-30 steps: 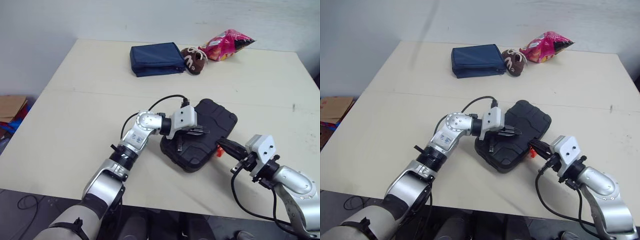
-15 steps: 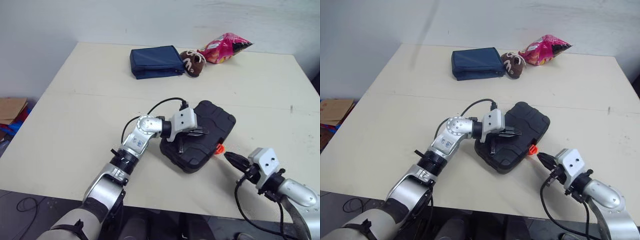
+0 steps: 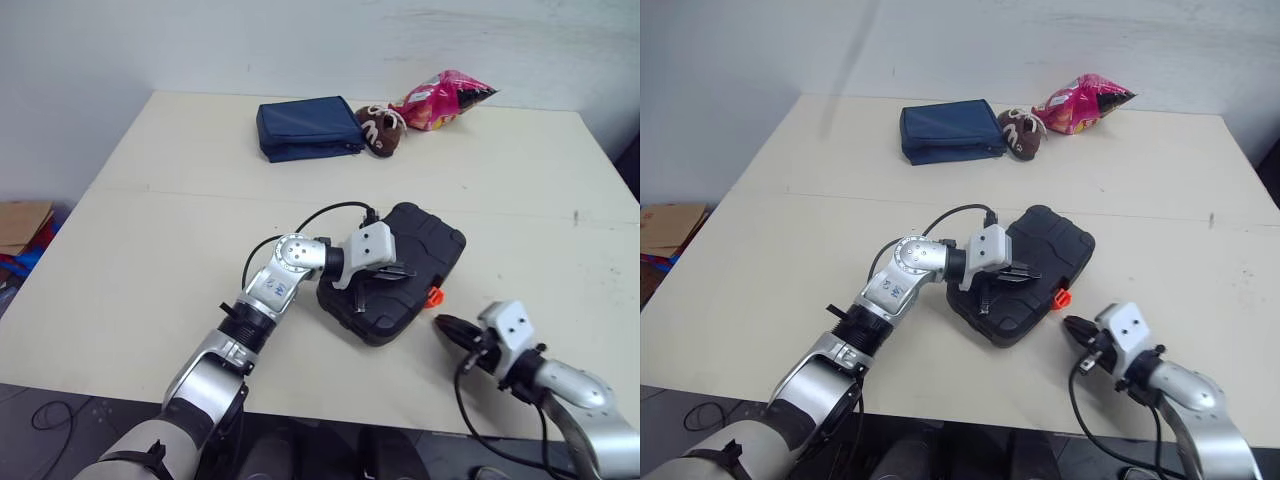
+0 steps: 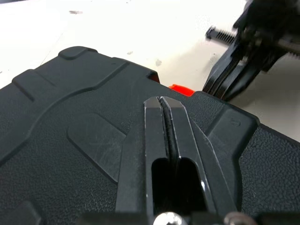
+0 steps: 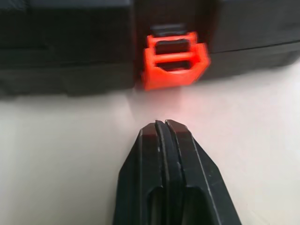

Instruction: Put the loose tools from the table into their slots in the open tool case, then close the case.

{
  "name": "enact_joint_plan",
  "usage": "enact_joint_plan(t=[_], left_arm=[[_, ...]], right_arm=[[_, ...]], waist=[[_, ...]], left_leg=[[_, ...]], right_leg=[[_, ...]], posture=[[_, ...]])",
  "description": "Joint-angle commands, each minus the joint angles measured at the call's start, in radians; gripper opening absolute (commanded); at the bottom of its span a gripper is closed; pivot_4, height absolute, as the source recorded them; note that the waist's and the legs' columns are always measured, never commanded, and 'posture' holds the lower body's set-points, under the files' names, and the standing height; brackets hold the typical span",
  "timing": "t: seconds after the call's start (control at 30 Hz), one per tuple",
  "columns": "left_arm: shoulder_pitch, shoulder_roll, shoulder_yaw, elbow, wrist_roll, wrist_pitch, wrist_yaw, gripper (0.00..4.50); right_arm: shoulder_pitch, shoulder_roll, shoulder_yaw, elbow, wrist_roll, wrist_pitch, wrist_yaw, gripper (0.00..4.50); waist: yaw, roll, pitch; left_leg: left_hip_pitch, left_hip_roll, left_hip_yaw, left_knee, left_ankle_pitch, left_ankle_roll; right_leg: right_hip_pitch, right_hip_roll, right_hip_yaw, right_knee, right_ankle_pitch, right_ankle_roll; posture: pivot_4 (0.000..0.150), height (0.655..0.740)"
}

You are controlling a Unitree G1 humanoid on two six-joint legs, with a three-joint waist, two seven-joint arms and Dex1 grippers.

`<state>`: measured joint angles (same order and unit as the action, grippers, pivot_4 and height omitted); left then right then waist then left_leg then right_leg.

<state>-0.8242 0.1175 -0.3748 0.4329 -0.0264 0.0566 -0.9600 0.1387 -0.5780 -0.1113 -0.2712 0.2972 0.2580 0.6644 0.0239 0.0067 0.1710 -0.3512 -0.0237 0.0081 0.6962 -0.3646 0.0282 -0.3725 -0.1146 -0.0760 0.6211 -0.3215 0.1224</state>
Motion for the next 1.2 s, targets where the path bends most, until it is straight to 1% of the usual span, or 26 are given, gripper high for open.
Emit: enact_joint_plan(t=[0.03,0.27,0.37,0.4,0.63,0.8,0.93,1.0,1.07,1.13,1.17,1.2], left_arm=[[0.042,0.020,-0.055,0.081,0.067,0.026,-0.005,0.00],[0.030,0.013,-0.047,0.148,0.078,0.030,0.023,0.00],[0.056,0.019,-0.062,0.166,0.076,0.043,-0.001,0.00],[0.064,0.022,-0.064,0.169,0.078,0.045,-0.002,0.00],[0.070,0.026,-0.055,0.194,0.083,0.040,0.002,0.00],[0.072,0.027,-0.044,0.199,0.079,0.033,0.005,0.00],[0.093,0.044,-0.028,0.189,0.068,0.003,0.000,0.00],[0.108,0.050,0.006,0.166,0.034,-0.072,-0.014,0.00],[0.115,0.051,0.088,0.129,-0.045,-0.148,-0.027,0.00],[0.111,0.053,0.164,0.104,-0.115,-0.171,-0.027,0.00],[0.107,0.073,0.198,0.086,-0.128,-0.178,-0.011,0.24],[0.106,0.123,0.223,0.029,-0.153,-0.074,-0.026,0.50]], right_arm=[[-0.052,0.011,0.020,0.039,-0.031,-0.039,-0.005,0.03],[-0.119,0.051,0.024,0.070,-0.014,-0.088,0.014,0.03],[-0.134,0.076,-0.008,0.007,0.063,-0.098,0.045,0.03],[-0.137,0.076,-0.019,-0.015,0.080,-0.094,0.050,0.03],[-0.166,0.039,-0.017,-0.080,0.113,-0.014,0.074,0.03],[-0.176,0.001,-0.027,-0.110,0.122,0.050,0.076,0.03],[-0.166,-0.032,-0.053,-0.107,0.115,0.061,0.078,0.03],[-0.146,-0.063,-0.090,-0.100,0.117,0.050,0.093,0.03],[-0.114,-0.096,-0.157,-0.092,0.133,0.037,0.111,0.03],[-0.086,-0.125,-0.209,-0.082,0.131,0.012,0.132,0.03],[-0.057,-0.151,-0.244,-0.078,0.137,0.021,0.153,0.01],[-0.022,-0.182,-0.288,-0.065,0.128,0.001,0.184,0.32]], waist=[[0.000,0.000,-0.001],[-0.003,-0.001,-0.007],[-0.007,-0.001,-0.006],[-0.009,0.000,-0.007],[-0.028,0.003,-0.010],[-0.022,0.004,-0.016],[-0.023,0.001,-0.019],[-0.025,0.001,-0.020],[-0.026,0.001,-0.020],[-0.026,0.001,-0.018],[-0.026,0.001,-0.017],[-0.026,0.001,-0.013]], left_leg=[[0.000,0.000,0.000,0.000,0.000,0.000],[0.003,0.000,0.000,0.001,0.000,0.000],[0.016,0.001,0.000,0.000,-0.002,0.000],[0.017,0.002,0.000,0.000,-0.002,-0.001],[0.017,0.005,0.000,-0.001,-0.003,-0.003],[0.018,0.007,0.000,-0.004,-0.004,-0.004],[0.018,0.007,-0.001,-0.005,-0.004,-0.004],[0.018,0.008,0.000,-0.005,-0.004,-0.004],[0.018,0.009,0.000,-0.007,-0.004,-0.004],[0.018,0.009,0.000,-0.010,-0.004,-0.006],[0.017,0.010,0.000,-0.011,-0.003,-0.006],[0.017,0.010,0.000,-0.012,-0.003,-0.007]], right_leg=[[0.000,0.000,0.000,0.000,0.000,0.000],[0.004,0.000,0.000,0.000,0.000,0.000],[0.016,-0.001,0.004,-0.002,0.000,-0.001],[0.016,-0.002,0.007,-0.002,0.000,-0.001],[0.016,-0.003,0.009,-0.003,0.000,-0.002],[0.016,-0.001,0.008,-0.005,-0.001,-0.004],[0.017,-0.002,0.008,-0.008,-0.001,-0.004],[0.017,-0.002,0.008,-0.009,-0.001,-0.004],[0.016,-0.002,0.008,-0.010,0.000,-0.005],[0.015,-0.002,0.007,-0.011,-0.001,-0.006],[0.014,-0.002,0.007,-0.011,-0.001,-0.007],[0.013,-0.001,0.006,-0.011,-0.001,-0.008]], posture=[[0.150,0.7400],[0.150,0.7400],[0.150,0.7400],[0.150,0.7400],[0.150,0.7400],[0.150,0.7400],[0.150,0.7400],[0.150,0.7400],[0.150,0.7400],[0.150,0.7400],[0.150,0.7400],[0.150,0.7400]])
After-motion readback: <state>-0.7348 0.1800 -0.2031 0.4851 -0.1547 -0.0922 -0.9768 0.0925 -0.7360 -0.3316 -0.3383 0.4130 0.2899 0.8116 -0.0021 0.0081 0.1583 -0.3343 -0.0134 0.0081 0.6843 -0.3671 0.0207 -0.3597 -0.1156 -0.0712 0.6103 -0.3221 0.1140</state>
